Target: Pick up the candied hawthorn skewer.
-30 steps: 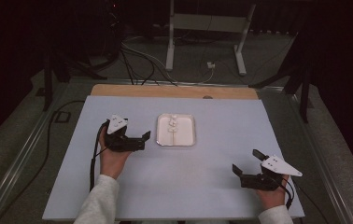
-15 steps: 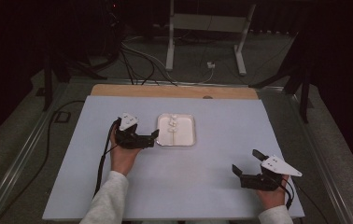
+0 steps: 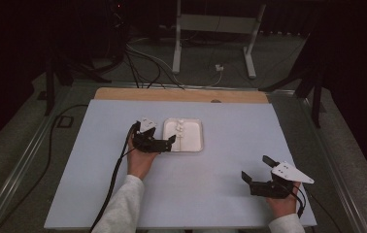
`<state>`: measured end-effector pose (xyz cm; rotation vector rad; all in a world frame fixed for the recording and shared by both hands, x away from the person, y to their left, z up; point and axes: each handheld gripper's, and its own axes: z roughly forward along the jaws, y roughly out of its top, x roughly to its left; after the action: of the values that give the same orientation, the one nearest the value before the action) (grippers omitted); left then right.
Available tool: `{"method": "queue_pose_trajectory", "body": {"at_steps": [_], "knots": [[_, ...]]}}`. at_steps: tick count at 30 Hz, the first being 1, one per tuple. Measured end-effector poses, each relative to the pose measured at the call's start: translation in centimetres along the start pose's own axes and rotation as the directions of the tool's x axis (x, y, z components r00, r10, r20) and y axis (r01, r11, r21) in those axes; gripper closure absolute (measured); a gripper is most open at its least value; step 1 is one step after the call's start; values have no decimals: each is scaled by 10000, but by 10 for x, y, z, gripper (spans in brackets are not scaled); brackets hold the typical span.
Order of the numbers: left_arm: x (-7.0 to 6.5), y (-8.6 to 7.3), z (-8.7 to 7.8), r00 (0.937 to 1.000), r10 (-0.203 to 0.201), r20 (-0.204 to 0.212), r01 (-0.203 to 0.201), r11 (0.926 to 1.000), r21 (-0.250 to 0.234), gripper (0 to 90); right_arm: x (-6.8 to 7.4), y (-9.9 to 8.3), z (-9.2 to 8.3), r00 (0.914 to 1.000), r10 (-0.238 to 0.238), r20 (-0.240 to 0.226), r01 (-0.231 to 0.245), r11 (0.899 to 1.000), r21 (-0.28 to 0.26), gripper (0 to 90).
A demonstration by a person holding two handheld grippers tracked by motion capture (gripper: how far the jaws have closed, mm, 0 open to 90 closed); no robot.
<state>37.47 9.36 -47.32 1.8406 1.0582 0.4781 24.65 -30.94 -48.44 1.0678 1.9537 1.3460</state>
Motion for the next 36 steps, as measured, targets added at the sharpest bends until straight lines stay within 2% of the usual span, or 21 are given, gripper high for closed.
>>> {"method": "queue_pose_trajectory", "body": {"at_steps": [5, 14, 20, 25, 28, 30, 32, 36], "knots": [[-4, 0, 11, 10000, 19, 14, -20, 9998, 182, 13, -1, 0, 0, 10000, 9, -11, -8, 10000, 9, 11], [-10, -6, 30, 9995, -240, 198, 227, 9977, 637, 13, 0, 0, 1, 10000, -27, -12, 27, 10000, 40, 11], [-14, -9, 40, 9981, -509, 360, 474, 9946, 925, 31, 0, 0, 1, 10000, -18, -11, 18, 10000, 47, 11], [-17, -11, 47, 9968, -629, 501, 556, 9892, 1355, 64, 0, -1, 1, 10000, -27, -3, 27, 10000, 63, 12], [-19, -12, 51, 9953, -774, 584, 666, 9836, 1674, 92, 0, -1, 1, 10000, -19, 12, 19, 10000, 68, 12], [-22, -13, 53, 9952, -768, 612, 641, 9800, 1885, 159, 0, -1, 1, 10000, -28, 17, 28, 10000, 77, 12], [-23, -14, 56, 9937, -843, 741, 668, 9749, 2122, 181, 0, -1, 1, 10000, -31, 24, 30, 10000, 86, 11], [-24, -17, 59, 9895, -1003, 1042, 720, 9664, 2466, 347, 0, -1, 1, 10000, -13, 48, 13, 10000, 96, 12]]}}
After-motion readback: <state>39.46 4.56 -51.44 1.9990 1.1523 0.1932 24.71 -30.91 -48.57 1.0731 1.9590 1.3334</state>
